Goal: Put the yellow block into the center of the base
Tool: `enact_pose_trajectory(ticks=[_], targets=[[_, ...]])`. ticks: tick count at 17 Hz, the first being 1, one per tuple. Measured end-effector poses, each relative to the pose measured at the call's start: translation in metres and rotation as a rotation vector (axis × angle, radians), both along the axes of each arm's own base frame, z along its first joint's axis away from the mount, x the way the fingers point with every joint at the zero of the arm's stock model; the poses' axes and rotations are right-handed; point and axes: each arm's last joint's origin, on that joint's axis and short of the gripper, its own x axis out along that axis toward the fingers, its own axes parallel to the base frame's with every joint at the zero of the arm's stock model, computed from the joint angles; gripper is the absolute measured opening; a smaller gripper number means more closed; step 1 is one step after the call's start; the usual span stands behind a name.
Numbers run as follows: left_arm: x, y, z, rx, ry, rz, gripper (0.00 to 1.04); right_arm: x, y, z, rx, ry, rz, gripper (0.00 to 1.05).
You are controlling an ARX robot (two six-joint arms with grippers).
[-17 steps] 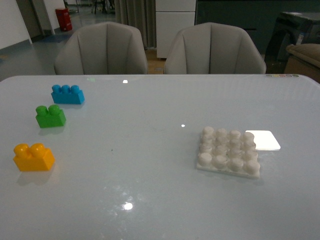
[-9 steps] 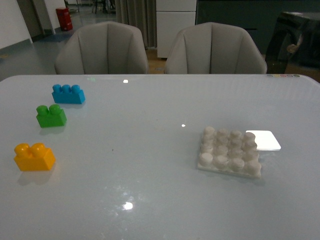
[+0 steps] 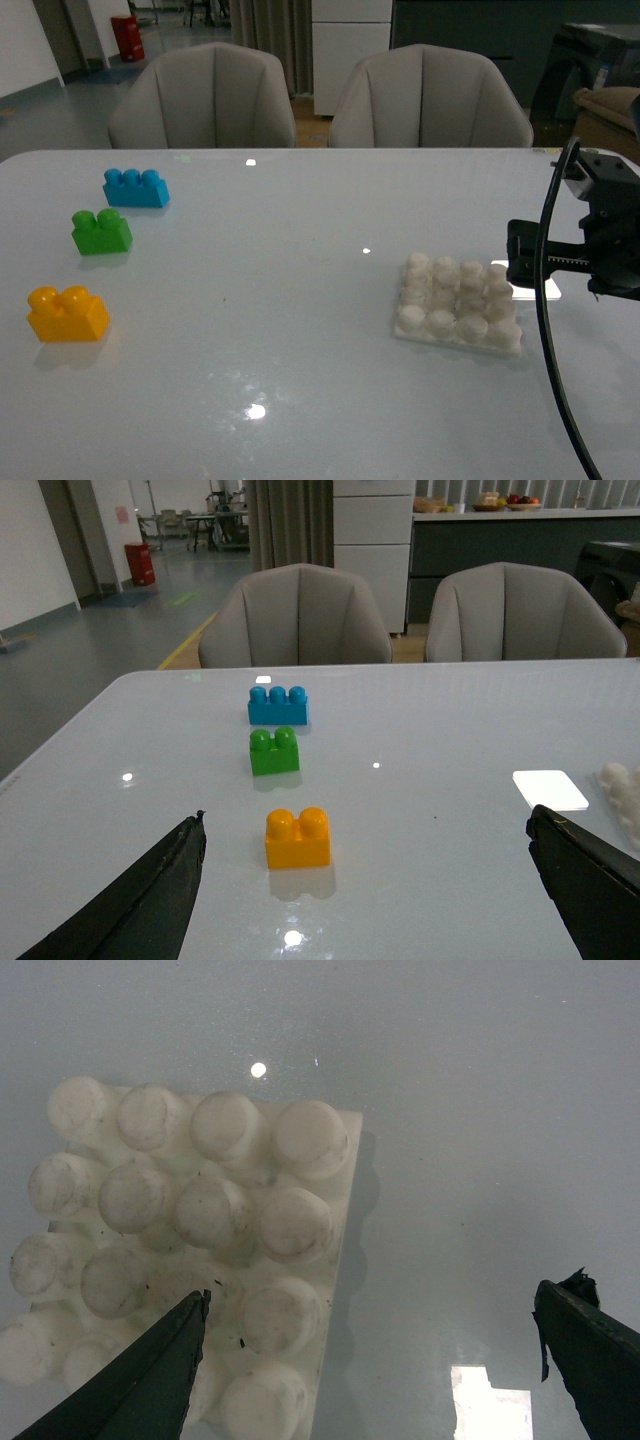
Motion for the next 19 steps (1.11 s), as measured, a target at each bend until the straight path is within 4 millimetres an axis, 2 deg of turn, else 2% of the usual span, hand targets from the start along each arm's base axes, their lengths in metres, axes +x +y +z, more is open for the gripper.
enact_pose_trajectory(ticks=[3,6,19], targets=[[0.000,0.000,0.000,0.000,0.000,0.000,0.98,0.019,0.023,-0.022,0.052,0.057,0.014,0.98],[0.000,0.000,0.000,0.000,0.000,0.000,0.98,0.025,0.026,-0.031,0.060,0.072,0.015,0.98],[0.000,0.000,0.000,0.000,0.000,0.000,0.98,0.027,0.031,-0.034,0.074,0.079,0.023,0.98]])
